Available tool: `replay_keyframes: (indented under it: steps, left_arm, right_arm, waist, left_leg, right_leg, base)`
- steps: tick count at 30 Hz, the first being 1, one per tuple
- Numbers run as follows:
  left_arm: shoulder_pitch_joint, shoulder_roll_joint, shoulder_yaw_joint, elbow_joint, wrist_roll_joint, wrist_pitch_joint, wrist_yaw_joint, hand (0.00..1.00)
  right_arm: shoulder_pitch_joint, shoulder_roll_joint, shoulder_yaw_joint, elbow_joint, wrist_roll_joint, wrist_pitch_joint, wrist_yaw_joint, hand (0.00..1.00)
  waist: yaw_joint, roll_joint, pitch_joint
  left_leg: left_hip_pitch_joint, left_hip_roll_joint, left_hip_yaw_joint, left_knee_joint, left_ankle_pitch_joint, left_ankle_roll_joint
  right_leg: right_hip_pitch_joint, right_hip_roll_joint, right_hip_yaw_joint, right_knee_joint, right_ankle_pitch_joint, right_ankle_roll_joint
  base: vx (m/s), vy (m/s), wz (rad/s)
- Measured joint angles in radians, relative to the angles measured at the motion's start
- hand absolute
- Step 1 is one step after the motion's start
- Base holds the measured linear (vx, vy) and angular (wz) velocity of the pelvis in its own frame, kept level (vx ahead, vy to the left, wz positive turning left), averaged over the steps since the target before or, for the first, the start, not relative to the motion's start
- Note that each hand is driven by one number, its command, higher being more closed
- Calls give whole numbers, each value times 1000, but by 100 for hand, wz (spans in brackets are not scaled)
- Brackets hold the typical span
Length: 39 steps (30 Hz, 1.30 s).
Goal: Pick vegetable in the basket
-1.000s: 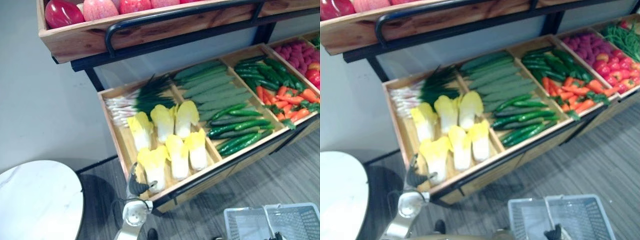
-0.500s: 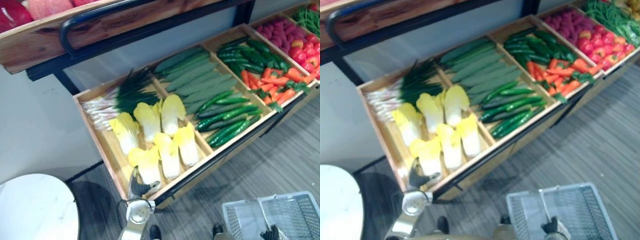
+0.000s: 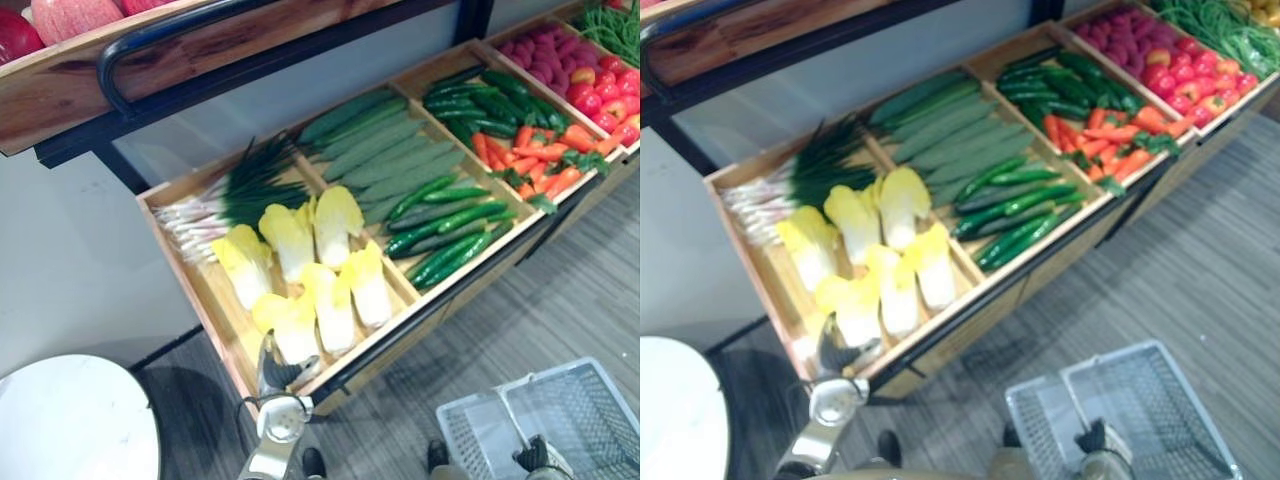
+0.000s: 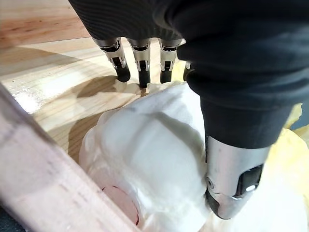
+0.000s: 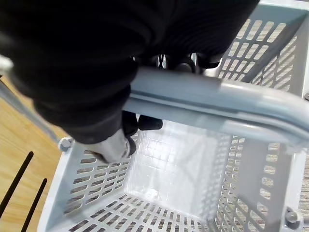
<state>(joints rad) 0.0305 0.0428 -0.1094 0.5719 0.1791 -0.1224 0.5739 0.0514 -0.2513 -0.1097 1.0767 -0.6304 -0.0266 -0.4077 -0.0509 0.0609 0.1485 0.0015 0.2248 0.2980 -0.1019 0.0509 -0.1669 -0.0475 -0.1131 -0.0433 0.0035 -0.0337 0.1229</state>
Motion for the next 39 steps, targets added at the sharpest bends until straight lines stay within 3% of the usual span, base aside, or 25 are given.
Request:
replay_keyframes:
  steps: [6,22,33,34,39]
  left_arm:
    - [-16,-1,17,51,2,-33,14,100]
    - [-111,-1,106,193,39,-33,52,100]
    - [-122,29,98,195,-19,-33,43,100]
    - [-121,33,89,194,-19,-32,33,0]
    - [-123,42,79,179,-18,-19,6,0]
  right_arm:
    - [-21,3,-1,21,0,-1,0,100]
    - [-35,4,-8,58,1,-7,-1,100]
    - [-28,15,-49,78,2,0,2,100]
    - [-27,16,-52,79,3,0,2,100]
    - [-28,19,-58,78,3,0,9,100]
  waist:
    - [0,0,0]
    - [0,2,1]
    - [-1,0,2]
    - [-2,0,2]
    - [-3,-4,5]
  left_leg:
    - [3,2,3,-1,1,-1]
    - [19,7,26,-1,5,-4]
    - [23,6,17,-1,5,-4]
    - [24,6,11,-1,5,-4]
    - [23,5,-7,-1,4,-5]
  right_leg:
    - [1,3,4,0,1,-1]
    - [2,13,48,-1,5,2]
    - [26,12,31,-11,16,4]
    - [35,12,23,-17,16,4]
    - [47,10,5,-19,15,4]
  base:
    - [0,0,0]
    - [-5,1,-4]
    - [52,1,4]
    - [38,-3,13]
    - [21,-2,10]
